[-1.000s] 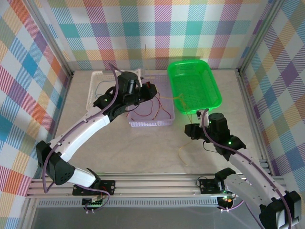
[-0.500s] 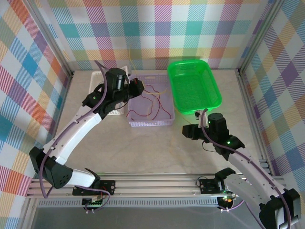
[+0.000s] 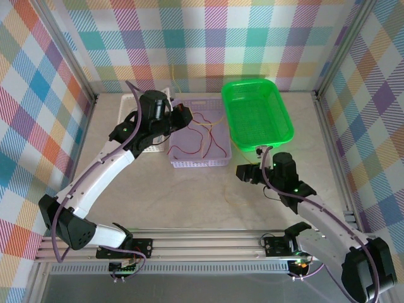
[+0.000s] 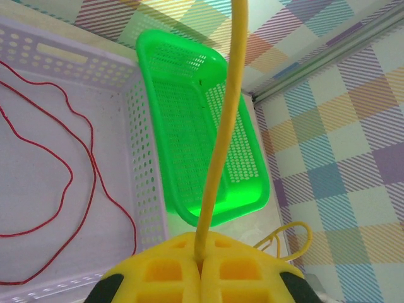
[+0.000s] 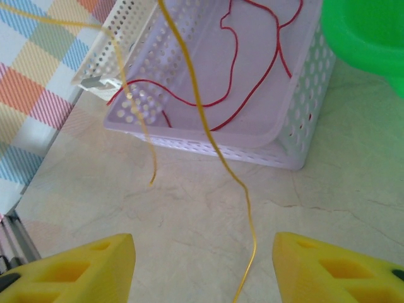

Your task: Untangle the cables

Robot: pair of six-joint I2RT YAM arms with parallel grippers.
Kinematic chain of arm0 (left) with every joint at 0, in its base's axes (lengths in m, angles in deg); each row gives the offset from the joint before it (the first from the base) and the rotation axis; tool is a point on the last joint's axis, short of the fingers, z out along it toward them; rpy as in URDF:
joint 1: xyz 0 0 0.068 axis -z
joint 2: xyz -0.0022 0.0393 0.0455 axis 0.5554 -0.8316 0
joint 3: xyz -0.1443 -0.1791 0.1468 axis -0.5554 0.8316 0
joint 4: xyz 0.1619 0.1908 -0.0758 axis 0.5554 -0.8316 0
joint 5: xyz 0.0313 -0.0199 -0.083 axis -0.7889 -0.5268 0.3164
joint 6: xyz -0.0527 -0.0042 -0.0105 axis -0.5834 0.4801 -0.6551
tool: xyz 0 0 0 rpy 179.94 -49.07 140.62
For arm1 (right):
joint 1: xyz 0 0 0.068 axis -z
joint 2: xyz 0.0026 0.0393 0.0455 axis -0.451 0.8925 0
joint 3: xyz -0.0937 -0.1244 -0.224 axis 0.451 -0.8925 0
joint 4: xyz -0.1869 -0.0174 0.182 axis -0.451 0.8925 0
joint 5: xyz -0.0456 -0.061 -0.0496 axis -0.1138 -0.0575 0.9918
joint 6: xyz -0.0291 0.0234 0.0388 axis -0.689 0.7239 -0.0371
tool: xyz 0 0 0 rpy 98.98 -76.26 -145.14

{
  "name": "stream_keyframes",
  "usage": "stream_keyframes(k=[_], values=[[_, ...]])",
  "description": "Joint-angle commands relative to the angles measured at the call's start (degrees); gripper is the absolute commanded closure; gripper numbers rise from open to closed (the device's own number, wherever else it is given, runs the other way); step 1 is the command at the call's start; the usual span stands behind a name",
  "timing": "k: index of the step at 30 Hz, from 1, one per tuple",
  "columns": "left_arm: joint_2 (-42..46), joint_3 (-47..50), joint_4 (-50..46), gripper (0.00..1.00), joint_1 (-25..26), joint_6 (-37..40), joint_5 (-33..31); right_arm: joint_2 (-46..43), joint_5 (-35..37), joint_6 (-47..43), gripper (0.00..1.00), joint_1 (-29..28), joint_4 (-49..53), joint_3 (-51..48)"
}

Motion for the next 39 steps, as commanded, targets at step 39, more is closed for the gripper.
stream_keyframes(k=[39], values=[[2.55,-0.37,-0.03,1.0,1.56,-9.67,-1.79,14.8,8.56,-1.23,0.72,-6.38,-34.22,3.03]])
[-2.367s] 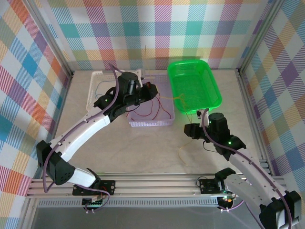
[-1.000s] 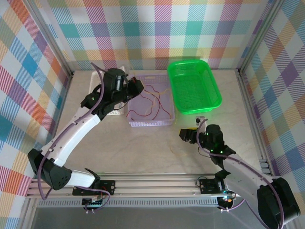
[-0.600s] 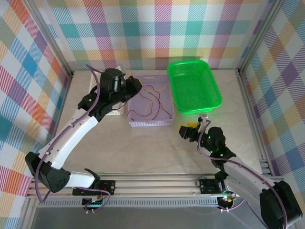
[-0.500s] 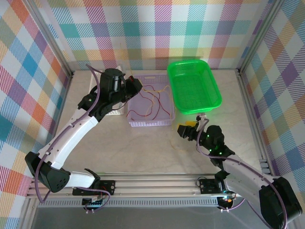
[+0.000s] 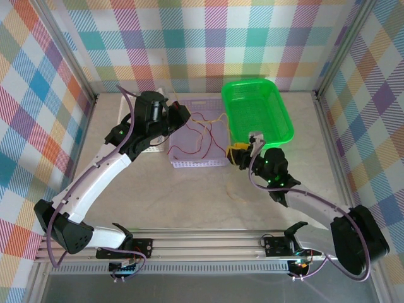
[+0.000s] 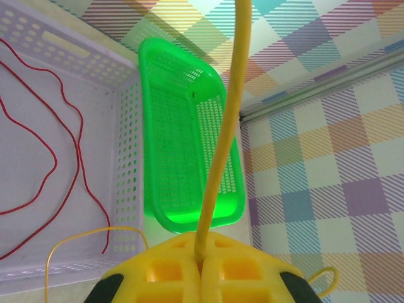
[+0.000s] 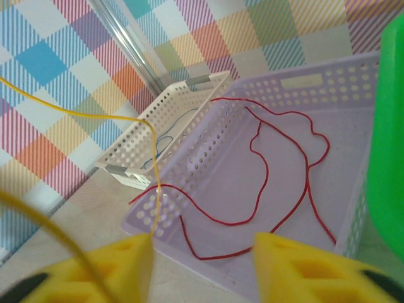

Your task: Untangle the cables

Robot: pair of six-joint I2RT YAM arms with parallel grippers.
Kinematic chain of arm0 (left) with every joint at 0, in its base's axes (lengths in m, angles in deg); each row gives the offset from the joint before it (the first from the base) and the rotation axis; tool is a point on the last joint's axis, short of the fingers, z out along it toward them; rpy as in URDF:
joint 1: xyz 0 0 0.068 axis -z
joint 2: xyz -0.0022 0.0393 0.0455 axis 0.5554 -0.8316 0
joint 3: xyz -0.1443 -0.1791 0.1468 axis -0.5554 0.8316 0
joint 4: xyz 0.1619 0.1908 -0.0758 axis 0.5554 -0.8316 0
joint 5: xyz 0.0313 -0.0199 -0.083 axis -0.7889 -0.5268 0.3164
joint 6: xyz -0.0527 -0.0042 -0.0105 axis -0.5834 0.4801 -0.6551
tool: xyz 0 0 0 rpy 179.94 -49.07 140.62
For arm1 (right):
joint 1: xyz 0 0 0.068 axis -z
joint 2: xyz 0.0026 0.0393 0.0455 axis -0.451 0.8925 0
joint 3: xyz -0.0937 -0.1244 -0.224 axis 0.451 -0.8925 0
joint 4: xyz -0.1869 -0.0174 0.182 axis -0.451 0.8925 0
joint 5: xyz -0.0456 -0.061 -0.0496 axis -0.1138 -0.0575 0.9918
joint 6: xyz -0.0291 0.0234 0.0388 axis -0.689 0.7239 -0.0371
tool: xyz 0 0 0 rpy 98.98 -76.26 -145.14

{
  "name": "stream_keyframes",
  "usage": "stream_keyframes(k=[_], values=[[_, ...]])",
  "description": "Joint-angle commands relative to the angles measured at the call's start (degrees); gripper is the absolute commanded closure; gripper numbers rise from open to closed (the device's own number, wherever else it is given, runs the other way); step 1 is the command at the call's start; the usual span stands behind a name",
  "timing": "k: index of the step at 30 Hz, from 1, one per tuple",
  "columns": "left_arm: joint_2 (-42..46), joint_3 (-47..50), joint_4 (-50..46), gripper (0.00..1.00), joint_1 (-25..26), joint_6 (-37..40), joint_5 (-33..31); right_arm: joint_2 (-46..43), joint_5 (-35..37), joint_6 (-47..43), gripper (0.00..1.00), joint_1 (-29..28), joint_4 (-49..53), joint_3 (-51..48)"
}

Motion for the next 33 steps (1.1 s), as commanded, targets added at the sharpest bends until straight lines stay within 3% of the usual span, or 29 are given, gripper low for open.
stream_keyframes(k=[1,6,12,19,29,33], values=[[0.65,-0.58,-0.18,1.0,0.58,0.1,0.62,0.59,0.44,0.04,0.8,-0.37,-1.68,1.39],[1.34,-1.19,-1.92,1.0,0.5,3.17,-1.43,-7.47,10.34,0.03,1.0,-0.37,12.69,1.97],[-0.12,-3.53,-5.72,1.0,0.5,10.07,-5.18,-23.03,30.05,3.11,1.0,0.13,39.74,6.79],[-7.24,-9.84,-8.59,1.0,0.48,16.74,-9.0,-35.53,41.82,5.53,1.0,0.9,57.86,14.26],[-20.0,-24.82,-13.34,1.0,2.32,23.63,-14.48,-42.4,50.22,0.84,1.0,0.87,62.87,25.88],[-26.32,-31.5,-14.88,1.0,3.06,24.85,-14.27,-43.3,50.34,-0.06,1.0,0.87,63.58,29.79]])
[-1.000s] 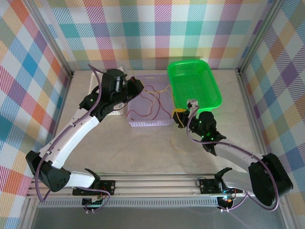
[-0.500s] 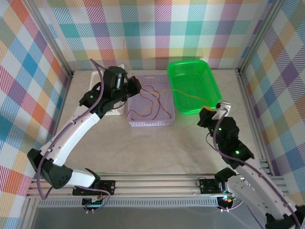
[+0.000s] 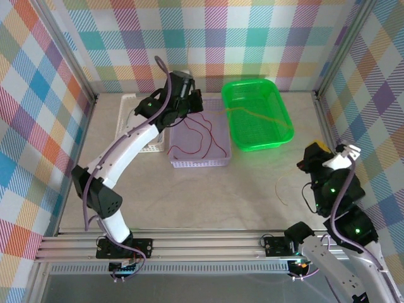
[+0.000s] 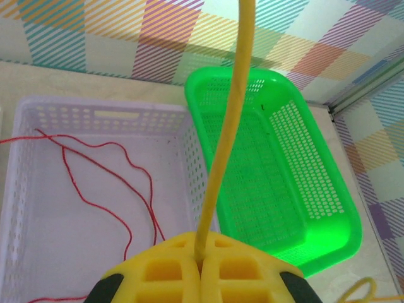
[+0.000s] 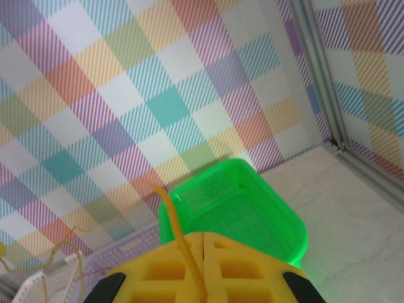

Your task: Untangle the cables

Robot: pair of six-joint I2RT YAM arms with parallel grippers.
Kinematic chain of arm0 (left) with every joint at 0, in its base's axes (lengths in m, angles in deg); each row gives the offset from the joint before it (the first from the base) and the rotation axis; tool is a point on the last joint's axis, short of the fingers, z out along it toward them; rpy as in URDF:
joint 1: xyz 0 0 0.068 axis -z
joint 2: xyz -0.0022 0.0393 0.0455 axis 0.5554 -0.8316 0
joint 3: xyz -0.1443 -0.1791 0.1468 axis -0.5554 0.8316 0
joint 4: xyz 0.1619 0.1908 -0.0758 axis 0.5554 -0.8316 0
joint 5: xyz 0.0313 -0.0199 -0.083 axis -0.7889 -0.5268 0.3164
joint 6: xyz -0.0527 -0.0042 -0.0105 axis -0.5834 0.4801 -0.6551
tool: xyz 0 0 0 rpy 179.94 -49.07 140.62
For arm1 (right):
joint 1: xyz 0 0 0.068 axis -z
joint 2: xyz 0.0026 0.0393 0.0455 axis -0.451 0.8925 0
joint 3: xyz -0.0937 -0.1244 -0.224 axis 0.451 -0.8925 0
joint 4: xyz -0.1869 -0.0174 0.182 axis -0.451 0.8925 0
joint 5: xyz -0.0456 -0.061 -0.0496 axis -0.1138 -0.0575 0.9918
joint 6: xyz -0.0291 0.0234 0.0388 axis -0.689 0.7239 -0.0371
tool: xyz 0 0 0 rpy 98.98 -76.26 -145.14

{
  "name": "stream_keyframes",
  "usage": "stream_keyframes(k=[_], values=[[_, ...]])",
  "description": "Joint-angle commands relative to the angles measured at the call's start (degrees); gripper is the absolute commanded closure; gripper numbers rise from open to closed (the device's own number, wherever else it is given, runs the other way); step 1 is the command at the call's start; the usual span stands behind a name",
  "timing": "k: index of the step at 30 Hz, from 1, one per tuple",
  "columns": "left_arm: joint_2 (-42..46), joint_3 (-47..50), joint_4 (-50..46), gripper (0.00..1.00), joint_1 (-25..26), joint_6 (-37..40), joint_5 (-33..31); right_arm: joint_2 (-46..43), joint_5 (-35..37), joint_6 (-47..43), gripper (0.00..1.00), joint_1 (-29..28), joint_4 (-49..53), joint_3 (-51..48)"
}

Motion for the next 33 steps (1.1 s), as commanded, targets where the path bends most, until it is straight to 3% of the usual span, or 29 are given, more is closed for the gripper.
stream_keyframes(k=[1,4,16,27,33], values=[[-4.84,-6.83,-3.02,1.0,1.2,3.68,-2.08,-1.01,2.64,-2.47,1.0,0.34,1.07,3.61],[-10.84,-14.4,-5.29,1.0,2.28,5.95,-4.03,-3.23,2.43,-4.49,1.0,0.34,-1.23,4.83],[-32.77,-41.18,-8.5,1.0,4.13,10.83,-1.95,-5.13,-3.23,-7.31,1.0,0.34,-2.76,12.41],[-41.08,-42.09,3.21,1.0,9.36,20.02,1.79,-0.42,-11.4,-8.67,1.0,0.33,-3.19,18.07],[-45.92,-42.08,7.7,1.0,10.39,19.87,0.22,3.0,-17.8,-9.72,1.0,0.34,-2.8,22.1]])
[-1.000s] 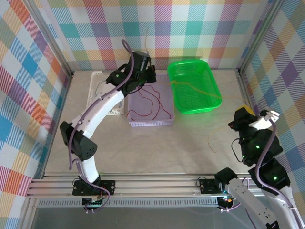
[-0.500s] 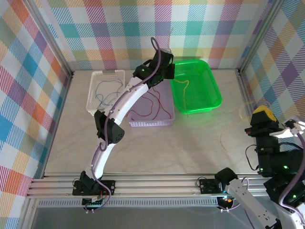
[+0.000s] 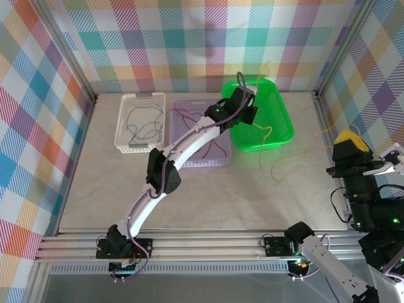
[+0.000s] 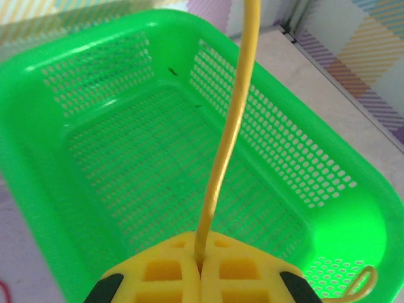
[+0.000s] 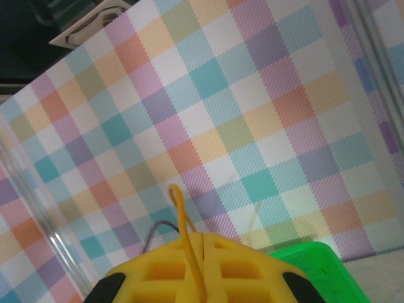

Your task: Untangle the cables

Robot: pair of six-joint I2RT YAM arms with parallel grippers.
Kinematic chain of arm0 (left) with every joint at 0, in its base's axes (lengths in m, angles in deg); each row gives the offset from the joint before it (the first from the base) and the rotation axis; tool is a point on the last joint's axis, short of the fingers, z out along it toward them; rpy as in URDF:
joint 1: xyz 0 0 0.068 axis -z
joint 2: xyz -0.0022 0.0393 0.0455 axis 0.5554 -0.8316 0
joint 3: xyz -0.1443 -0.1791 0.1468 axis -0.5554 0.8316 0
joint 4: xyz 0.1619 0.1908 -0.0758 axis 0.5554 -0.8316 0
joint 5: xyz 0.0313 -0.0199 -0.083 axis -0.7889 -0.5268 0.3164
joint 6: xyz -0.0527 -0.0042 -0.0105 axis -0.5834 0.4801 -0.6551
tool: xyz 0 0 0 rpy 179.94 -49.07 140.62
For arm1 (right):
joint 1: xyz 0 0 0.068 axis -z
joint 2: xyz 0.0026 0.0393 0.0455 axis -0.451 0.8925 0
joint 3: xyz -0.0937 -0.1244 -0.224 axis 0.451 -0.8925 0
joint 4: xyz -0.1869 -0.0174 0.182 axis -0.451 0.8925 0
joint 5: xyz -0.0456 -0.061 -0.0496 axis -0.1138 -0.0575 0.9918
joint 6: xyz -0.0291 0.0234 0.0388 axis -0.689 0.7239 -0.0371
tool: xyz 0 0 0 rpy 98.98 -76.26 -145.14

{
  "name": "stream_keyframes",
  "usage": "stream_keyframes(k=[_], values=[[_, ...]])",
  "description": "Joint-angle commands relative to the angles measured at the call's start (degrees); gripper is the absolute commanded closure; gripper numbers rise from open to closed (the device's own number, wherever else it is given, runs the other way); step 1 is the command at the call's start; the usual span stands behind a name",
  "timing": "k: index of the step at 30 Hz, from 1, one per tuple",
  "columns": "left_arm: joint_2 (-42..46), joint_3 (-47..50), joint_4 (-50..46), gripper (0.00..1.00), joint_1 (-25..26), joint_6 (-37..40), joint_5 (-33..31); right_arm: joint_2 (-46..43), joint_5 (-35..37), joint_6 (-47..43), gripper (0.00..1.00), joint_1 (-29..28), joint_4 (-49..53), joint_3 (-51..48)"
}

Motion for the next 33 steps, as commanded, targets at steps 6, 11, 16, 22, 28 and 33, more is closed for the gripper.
stream_keyframes(k=[6,11,16,22,28,33], values=[[-5.35,-1.65,9.02,1.0,0.26,1.83,-6.04,3.58,-7.89,-2.3,1.0,0.31,-2.19,5.29],[-8.04,-1.53,9.05,1.0,0.29,2.24,-7.99,4.62,-9.23,-2.64,1.0,0.32,-2.38,5.76],[-10.4,-1.32,8.24,1.0,0.33,2.15,-7.45,5.9,-10.7,-3.05,1.0,0.31,-3.14,5.91],[-11.91,-1.29,7.42,1.0,0.36,2.06,-4.72,7.29,-11.17,-3.72,1.0,0.32,-4.16,5.82],[-12.15,-1.37,6.18,0.93,0.37,2.73,-3.06,7.99,-11.18,-4.07,1.0,0.32,-4.88,5.32],[-10.44,-1.41,6.29,0.78,0.37,3.33,-2.28,8.06,-10.9,-4.14,1.0,0.32,-5.21,5.04]])
